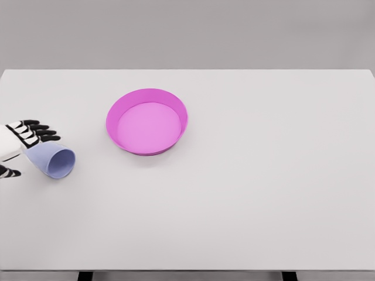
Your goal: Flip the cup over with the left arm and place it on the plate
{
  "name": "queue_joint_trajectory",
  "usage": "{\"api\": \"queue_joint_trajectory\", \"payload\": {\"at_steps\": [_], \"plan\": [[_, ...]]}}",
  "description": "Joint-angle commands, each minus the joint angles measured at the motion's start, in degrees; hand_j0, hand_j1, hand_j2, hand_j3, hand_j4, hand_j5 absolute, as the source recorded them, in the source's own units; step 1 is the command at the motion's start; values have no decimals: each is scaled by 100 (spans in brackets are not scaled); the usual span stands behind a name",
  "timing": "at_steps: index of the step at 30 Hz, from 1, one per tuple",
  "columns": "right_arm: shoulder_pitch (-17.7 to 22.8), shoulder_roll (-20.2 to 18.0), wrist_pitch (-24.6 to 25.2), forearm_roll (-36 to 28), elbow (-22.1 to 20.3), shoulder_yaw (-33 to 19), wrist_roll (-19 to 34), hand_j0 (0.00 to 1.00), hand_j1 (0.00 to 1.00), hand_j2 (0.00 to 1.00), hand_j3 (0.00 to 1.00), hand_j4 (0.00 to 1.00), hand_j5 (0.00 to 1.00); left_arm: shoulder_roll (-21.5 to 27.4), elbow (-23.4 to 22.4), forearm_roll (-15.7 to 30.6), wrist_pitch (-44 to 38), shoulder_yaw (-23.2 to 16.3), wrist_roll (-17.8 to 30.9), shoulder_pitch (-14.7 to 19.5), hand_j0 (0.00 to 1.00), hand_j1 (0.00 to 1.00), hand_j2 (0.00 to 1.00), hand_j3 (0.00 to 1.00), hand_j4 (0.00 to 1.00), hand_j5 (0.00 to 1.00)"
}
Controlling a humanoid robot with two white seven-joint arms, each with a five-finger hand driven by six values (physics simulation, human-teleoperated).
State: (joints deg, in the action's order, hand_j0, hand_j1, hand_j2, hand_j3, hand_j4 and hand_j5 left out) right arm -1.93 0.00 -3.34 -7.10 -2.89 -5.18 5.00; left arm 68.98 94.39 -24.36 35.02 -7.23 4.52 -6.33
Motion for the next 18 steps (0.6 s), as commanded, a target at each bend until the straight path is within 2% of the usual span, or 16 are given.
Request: {"api": "queue_joint_trajectory", "payload": {"at_steps": [1,5,12,18], "plan": [[0,0,0,-2,-1,-1,1,100,100,100,100,100,100,134,-79,238,-2,-94,-3,0,100,100,100,100,100,100],[0,0,0,7,-1,-1,1,100,100,100,100,100,100,116,-61,757,-2,-551,-3,9,100,100,100,100,100,100],[9,0,0,-2,-1,-1,1,100,100,100,100,100,100,63,-70,1372,-2,-551,-3,18,100,100,100,100,100,100],[0,0,0,-2,-1,-1,1,100,100,100,100,100,100,-112,-88,1381,-2,-578,-3,79,100,100,100,100,100,100]]}}
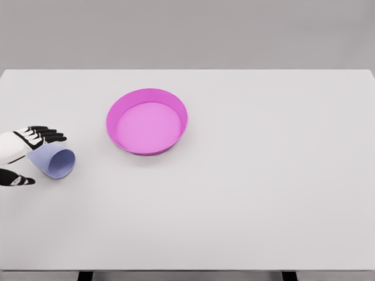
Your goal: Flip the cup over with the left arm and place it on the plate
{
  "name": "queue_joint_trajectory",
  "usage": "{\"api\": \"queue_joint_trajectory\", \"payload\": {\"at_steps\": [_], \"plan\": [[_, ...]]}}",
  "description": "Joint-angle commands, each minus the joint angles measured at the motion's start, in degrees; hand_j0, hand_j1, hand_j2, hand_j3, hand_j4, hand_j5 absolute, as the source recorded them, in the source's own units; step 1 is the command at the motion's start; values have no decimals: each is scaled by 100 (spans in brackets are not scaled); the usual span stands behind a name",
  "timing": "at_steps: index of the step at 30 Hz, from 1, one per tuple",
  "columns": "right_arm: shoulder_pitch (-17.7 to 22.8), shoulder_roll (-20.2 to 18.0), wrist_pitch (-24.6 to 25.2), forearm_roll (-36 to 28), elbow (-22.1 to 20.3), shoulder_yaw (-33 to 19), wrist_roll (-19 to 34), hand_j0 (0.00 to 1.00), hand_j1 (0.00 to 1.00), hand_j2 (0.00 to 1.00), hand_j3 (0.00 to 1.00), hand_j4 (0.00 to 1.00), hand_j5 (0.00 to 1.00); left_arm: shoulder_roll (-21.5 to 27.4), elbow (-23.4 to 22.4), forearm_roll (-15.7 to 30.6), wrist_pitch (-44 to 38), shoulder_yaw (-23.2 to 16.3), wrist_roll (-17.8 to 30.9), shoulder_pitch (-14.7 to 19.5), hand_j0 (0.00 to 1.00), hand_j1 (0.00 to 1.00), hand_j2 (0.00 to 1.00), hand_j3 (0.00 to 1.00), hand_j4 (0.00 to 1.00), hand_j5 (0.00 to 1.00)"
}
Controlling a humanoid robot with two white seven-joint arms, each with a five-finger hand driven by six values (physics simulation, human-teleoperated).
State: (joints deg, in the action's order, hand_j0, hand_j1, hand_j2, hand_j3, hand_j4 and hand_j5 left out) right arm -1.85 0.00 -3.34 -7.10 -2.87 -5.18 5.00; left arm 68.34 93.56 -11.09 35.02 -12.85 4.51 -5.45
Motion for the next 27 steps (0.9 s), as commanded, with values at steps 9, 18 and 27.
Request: {"api": "queue_joint_trajectory", "payload": {"at_steps": [9,18,27], "plan": [[0,0,0,-2,-3,-1,1,100,100,100,100,100,100,-435,-382,2,-2,-367,252,325,100,100,100,100,100,100],[-9,0,0,-2,-3,-1,1,100,100,100,100,100,100,-593,-831,-68,-2,-640,305,694,100,100,100,100,100,100],[-9,0,0,-2,-3,-1,1,100,100,100,100,100,100,-962,-1393,-411,-2,-693,411,1142,100,100,100,100,100,100]]}}
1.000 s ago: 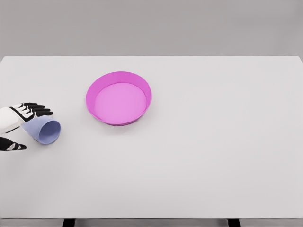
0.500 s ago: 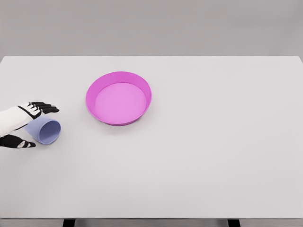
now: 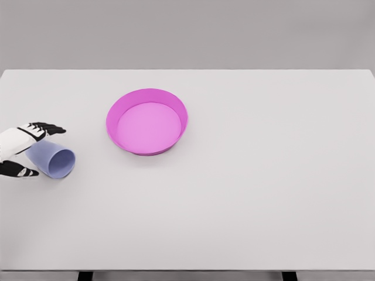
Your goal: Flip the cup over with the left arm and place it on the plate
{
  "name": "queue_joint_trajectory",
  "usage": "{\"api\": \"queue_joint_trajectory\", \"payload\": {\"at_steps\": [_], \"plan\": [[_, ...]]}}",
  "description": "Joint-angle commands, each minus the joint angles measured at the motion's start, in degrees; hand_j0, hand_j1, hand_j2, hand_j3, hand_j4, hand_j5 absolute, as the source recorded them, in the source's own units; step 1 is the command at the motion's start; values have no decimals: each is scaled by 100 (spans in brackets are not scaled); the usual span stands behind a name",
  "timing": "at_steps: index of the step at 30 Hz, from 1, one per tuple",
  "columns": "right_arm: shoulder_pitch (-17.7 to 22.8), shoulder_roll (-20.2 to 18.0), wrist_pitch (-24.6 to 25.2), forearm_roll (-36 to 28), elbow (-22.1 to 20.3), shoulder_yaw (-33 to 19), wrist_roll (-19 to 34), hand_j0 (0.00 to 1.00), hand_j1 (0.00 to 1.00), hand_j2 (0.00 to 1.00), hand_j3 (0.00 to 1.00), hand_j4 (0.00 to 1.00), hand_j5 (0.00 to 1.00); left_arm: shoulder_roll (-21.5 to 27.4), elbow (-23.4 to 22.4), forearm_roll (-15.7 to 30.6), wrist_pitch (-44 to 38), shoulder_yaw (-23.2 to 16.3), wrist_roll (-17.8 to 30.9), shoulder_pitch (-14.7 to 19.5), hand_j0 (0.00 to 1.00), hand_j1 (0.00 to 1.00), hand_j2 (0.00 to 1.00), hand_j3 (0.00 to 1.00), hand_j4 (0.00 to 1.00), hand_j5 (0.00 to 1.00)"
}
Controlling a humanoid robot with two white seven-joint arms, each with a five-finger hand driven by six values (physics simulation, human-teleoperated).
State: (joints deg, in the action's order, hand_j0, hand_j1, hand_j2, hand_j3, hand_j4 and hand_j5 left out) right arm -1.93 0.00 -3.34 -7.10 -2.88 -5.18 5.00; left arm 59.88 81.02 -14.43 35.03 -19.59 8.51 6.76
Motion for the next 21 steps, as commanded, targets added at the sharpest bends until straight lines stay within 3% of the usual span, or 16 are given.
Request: {"api": "queue_joint_trajectory", "payload": {"at_steps": [1,3,8,21], "plan": [[9,0,0,-1,-3,0,1,100,100,100,100,100,100,-134,-165,-95,-3,-133,10,26,100,100,100,100,100,100],[9,0,0,-1,-3,0,1,100,100,100,100,100,100,-169,-315,-104,-3,-449,10,273,100,100,100,100,100,100],[0,0,0,-1,-2,0,1,100,100,100,100,100,100,-336,-350,-174,-3,-458,10,308,100,100,100,100,100,100],[0,0,0,-1,-3,0,1,100,100,100,100,100,100,-758,-860,-455,-3,-652,133,879,100,100,100,100,100,100]]}}
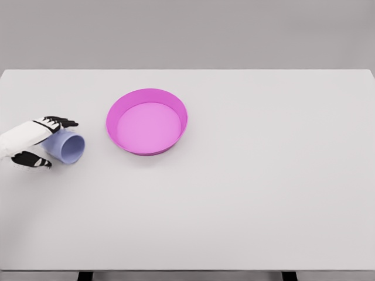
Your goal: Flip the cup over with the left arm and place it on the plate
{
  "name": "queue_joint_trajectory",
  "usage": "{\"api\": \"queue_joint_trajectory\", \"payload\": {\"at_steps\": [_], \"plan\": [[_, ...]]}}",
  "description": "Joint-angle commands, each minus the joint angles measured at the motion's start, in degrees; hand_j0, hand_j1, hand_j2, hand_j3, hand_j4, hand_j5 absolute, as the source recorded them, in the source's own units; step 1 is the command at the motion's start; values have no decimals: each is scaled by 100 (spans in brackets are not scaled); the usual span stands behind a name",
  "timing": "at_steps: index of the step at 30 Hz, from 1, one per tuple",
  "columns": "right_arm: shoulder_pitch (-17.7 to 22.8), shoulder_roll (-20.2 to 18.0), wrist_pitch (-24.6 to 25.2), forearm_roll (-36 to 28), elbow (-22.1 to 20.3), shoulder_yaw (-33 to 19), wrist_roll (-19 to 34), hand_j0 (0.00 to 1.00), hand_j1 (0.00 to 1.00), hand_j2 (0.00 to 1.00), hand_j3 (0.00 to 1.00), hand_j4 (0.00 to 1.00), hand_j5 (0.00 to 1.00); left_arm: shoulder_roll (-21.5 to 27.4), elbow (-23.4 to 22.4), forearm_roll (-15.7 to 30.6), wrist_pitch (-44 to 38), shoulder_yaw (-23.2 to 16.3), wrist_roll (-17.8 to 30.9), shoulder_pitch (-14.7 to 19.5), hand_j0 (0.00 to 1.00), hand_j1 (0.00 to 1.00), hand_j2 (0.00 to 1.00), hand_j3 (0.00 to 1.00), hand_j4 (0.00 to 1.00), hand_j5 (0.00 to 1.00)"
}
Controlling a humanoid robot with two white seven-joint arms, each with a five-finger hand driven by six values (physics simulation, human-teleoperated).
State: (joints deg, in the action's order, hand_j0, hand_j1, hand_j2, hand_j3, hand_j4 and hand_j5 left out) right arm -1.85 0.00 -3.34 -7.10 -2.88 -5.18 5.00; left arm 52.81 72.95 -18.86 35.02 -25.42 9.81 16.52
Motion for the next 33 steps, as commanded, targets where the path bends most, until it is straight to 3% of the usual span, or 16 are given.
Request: {"api": "queue_joint_trajectory", "payload": {"at_steps": [1,33], "plan": [[0,0,0,-2,-2,-1,1,100,100,100,100,100,100,-51,-140,-3,-2,-191,4,18,100,100,100,100,100,100],[0,0,0,-2,-2,-1,1,100,100,100,100,100,100,-456,-518,-12,-2,-262,4,633,100,100,100,100,100,100]]}}
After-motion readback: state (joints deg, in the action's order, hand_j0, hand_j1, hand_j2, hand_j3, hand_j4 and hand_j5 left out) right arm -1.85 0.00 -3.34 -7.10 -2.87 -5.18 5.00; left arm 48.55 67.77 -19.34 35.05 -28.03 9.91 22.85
